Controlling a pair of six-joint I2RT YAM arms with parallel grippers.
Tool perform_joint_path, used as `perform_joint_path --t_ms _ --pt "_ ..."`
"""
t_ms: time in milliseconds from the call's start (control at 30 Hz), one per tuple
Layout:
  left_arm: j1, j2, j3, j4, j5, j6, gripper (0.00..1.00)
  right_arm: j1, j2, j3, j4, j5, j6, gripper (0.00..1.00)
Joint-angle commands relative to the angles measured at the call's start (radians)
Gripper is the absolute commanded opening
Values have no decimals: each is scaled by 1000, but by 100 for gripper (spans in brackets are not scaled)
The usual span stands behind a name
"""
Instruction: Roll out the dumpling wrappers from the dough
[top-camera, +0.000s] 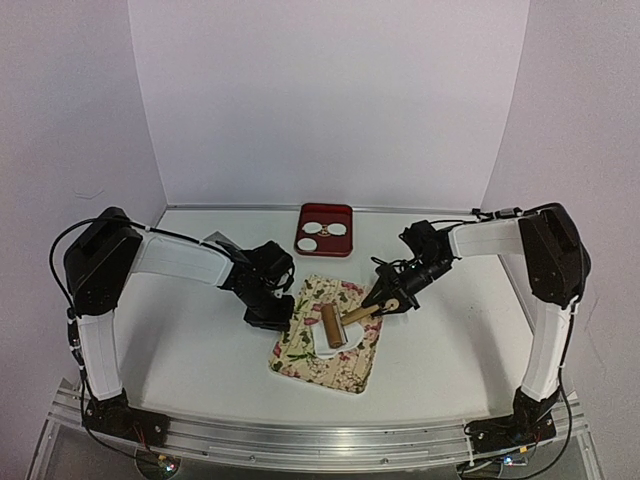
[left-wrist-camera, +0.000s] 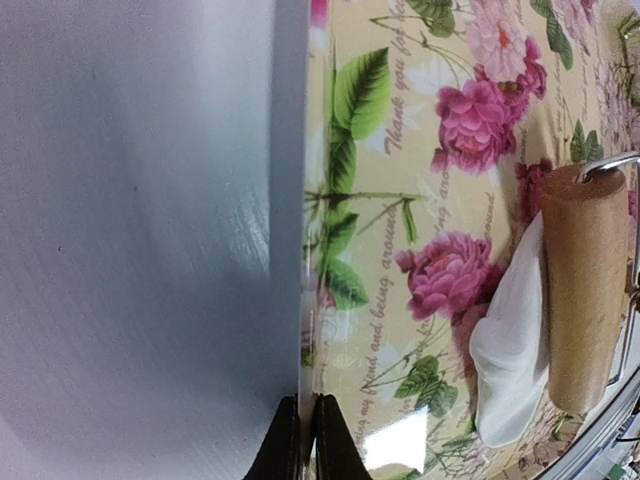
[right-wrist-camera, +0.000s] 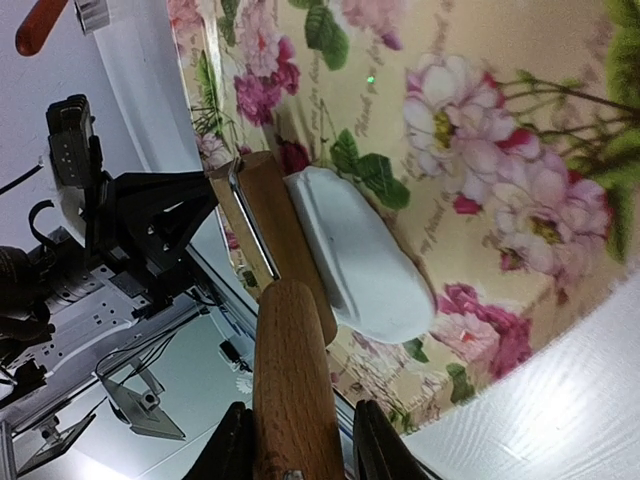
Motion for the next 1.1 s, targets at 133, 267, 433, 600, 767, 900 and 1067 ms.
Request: perform_joint_path --t_ms 133,267,433,600,767,900,1067 --pt "-6 9 -11 -37 -39 2 0 106 226 -34 -241 546 41 0" --pt "-6 14 -14 -24 -36 2 0 135 236 5 -237 535 59 0" --pt "-6 14 -21 0 -29 -5 0 -7 101 -87 -274 607 19 0" --pt "-6 10 -19 -3 -30 1 0 42 162 -74 -249 570 31 0" --pt "-6 30 2 -6 -23 10 0 154 253 10 -246 555 73 0" --pt "-6 32 3 -3 -22 8 0 32 124 -95 -269 617 40 0" --pt "-5 21 -8 -2 -28 4 0 -42 72 -135 -306 653 -13 0"
